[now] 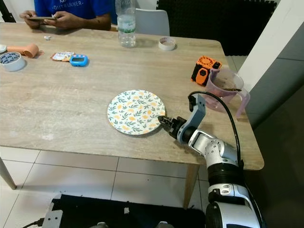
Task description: Restocking fridge
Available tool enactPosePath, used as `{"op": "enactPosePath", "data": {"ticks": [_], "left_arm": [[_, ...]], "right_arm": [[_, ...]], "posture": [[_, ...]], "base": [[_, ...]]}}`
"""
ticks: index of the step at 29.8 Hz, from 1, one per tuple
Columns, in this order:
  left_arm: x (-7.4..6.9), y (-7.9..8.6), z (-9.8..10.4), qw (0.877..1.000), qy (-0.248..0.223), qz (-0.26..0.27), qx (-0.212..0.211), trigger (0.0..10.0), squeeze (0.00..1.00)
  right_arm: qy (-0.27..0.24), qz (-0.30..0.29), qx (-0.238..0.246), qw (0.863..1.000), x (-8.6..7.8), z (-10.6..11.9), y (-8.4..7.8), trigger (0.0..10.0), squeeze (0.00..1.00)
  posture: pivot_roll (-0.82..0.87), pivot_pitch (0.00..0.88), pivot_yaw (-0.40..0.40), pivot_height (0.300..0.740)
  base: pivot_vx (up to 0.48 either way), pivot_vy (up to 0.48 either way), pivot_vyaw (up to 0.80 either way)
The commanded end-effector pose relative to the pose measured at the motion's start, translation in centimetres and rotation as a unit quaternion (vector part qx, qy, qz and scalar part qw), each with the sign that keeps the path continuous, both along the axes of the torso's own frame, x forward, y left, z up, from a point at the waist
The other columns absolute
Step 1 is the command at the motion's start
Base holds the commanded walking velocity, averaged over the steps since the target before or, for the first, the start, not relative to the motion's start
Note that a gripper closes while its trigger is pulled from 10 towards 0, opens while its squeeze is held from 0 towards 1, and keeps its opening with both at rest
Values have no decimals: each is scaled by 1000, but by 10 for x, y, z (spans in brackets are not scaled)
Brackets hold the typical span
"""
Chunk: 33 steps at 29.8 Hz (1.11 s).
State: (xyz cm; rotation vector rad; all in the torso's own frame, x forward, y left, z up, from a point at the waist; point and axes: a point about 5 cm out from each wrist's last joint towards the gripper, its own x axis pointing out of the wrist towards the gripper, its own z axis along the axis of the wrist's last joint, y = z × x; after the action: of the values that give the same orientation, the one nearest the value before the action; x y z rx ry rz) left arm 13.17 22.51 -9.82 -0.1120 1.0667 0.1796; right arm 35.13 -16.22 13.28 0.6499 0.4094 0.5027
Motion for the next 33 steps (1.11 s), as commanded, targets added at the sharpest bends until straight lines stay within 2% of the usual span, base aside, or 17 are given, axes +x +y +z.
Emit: {"op": "enactPosePath", "data": {"ticks": [1, 8, 11, 12, 13, 14, 16, 17, 19, 20, 22, 23, 26, 28, 29, 30, 33], "left_arm": [[0, 6, 1, 999, -9, 35, -2, 10000, 0], [36, 39, 26, 986, -110, 125, 3, 10000, 0], [69, 81, 64, 949, -237, 209, 10, 10000, 0], [69, 81, 64, 949, -237, 209, 10, 10000, 0], [77, 105, 84, 924, -289, 251, 21, 10000, 0], [77, 105, 84, 924, -289, 251, 21, 10000, 0], [79, 145, 117, 872, -363, 325, 44, 10000, 0], [79, 145, 117, 872, -363, 325, 44, 10000, 0], [63, 188, 148, 804, -417, 414, 87, 10000, 0], [63, 188, 148, 804, -417, 414, 87, 10000, 0], [42, 217, 171, 739, -449, 485, 129, 10000, 0], [42, 217, 171, 739, -449, 485, 129, 10000, 0], [19, 244, 202, 654, -488, 551, 176, 10000, 0], [19, 244, 202, 654, -488, 551, 176, 10000, 0], [21, 249, 216, 630, -514, 554, 179, 10000, 0], [21, 249, 216, 630, -514, 554, 179, 10000, 0], [67, 248, 288, 585, -659, 454, 128, 10000, 0]], "right_arm": [[29, 0, 4, 1000, -8, -17, -1, 0, 0], [-30, 3, 47, 998, -7, -3, 1, 0, 0], [-57, -5, 70, 996, -7, 3, 1, 0, 0], [-57, -5, 70, 996, -7, 3, 1, 0, 0], [-66, -9, 78, 995, -6, 5, 1, 0, 0], [-66, -9, 78, 995, -6, 5, 1, 0, 0], [-82, -17, 96, 992, -5, 11, 0, 0, 0], [-82, -17, 96, 992, -5, 11, 0, 0, 0], [-97, -28, 114, 988, -4, 16, -2, 0, 0], [-97, -28, 114, 988, -4, 16, -2, 0, 0], [-103, -34, 120, 987, -2, 18, -4, 0, 0], [-103, -34, 120, 987, -2, 18, -4, 0, 0], [-115, -39, 137, 983, -2, 23, -6, 0, 0], [-115, -39, 137, 983, -2, 23, -6, 0, 0], [-121, -40, 145, 981, -2, 25, -6, 0, 0], [-121, -40, 145, 981, -2, 25, -6, 0, 0], [-140, -45, 171, 974, -2, 33, -6, 0, 0]], "posture": [[-36, 141, -36, 740], [-33, 134, -37, 740], [-33, 133, -37, 740], [-33, 133, -37, 740], [-31, 134, -37, 740], [-31, 134, -37, 740], [-31, 134, -37, 740], [-31, 134, -37, 740], [-25, 139, -32, 740], [-25, 139, -32, 740], [-25, 139, -32, 740], [-25, 139, -32, 740], [-23, 140, -33, 740], [-23, 140, -33, 740], [-23, 140, -33, 740], [-23, 140, -33, 740], [-23, 140, -33, 740]], "base": [[0, 0, 0], [0, 0, 0], [0, 0, 0], [0, 0, 0], [0, 0, 0], [0, 0, 0], [0, 0, 0], [0, 0, 0], [0, 0, 0], [0, 0, 0], [0, 0, 0], [0, 0, 0], [0, 0, 0], [0, 0, 0], [0, 0, 0], [0, 0, 0], [0, 0, 0]]}}
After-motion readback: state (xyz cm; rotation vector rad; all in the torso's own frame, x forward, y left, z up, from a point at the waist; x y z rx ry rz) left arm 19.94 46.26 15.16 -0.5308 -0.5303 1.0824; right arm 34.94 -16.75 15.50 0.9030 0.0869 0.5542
